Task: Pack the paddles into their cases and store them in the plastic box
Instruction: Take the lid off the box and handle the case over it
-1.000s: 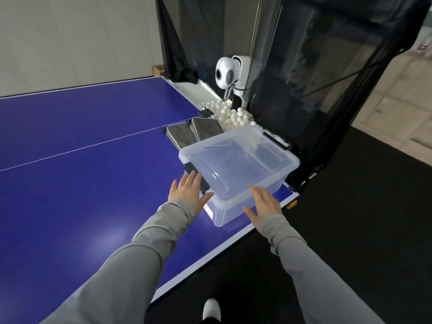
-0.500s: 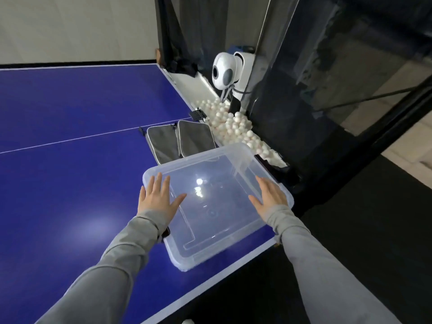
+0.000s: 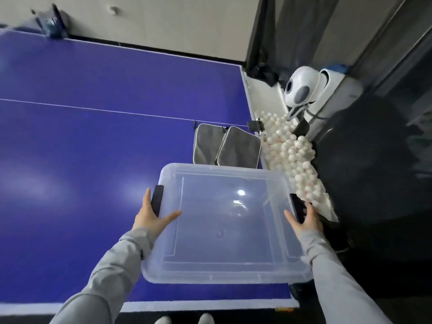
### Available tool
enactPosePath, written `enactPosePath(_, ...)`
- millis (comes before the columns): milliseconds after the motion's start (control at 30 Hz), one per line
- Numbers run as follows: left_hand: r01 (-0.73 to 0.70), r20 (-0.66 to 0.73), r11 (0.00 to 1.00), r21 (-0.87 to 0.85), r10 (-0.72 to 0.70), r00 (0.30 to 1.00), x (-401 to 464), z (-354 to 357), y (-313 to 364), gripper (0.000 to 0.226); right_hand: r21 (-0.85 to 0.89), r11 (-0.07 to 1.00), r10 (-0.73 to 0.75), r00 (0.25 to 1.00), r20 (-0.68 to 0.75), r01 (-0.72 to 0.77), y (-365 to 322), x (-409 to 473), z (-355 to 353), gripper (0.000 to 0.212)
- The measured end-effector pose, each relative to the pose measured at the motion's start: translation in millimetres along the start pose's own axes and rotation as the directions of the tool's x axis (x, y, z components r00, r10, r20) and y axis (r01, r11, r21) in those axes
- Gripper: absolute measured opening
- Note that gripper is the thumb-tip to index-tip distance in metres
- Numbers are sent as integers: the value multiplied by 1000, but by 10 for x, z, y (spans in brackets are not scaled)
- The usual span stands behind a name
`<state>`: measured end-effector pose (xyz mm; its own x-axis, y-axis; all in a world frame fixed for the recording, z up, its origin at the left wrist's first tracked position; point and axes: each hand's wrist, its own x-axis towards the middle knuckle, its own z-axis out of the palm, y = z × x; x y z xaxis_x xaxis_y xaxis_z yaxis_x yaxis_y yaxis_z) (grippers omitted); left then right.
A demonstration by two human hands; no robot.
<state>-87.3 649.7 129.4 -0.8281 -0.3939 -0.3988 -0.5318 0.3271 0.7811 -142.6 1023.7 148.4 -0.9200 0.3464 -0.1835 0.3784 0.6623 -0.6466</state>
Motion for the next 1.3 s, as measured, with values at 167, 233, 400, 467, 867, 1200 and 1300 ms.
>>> enactPosePath(167, 82, 63, 970, -230, -70, 996, -67, -59, -45, 83, 222, 968, 86, 988, 131, -114, 189, 131, 48, 41)
enactPosePath(233, 126, 118, 941, -314, -93, 989, -99, -61, -33, 77, 264, 955, 94, 981, 169, -137, 227, 177, 53, 42)
enactPosePath(400, 206, 216, 877, -434, -121, 969, -113, -87, -24, 66, 340, 923, 102, 968, 230, -178, 259, 240, 49, 32)
enactPosePath(467, 222, 238, 866, -448, -124, 963, -106, -91, -22, 64, 339, 925, 93, 966, 242, -173, 254, 257, 38, 31)
enactPosePath(867, 327, 335, 806, -493, -171, 927, -64, -167, -98, 58, 353, 917, 79, 953, 292, -184, 245, 257, -8, 29)
enactPosePath(1200, 344, 331, 787, -512, -189, 925, -37, -161, -159, 58, 324, 924, 78, 929, 361, -204, 430, 320, -79, 28)
enactPosePath(1300, 308, 290, 809, -501, -178, 940, -58, -168, -146, 66, 295, 940, 60, 937, 344, -169, 440, 313, -90, 42)
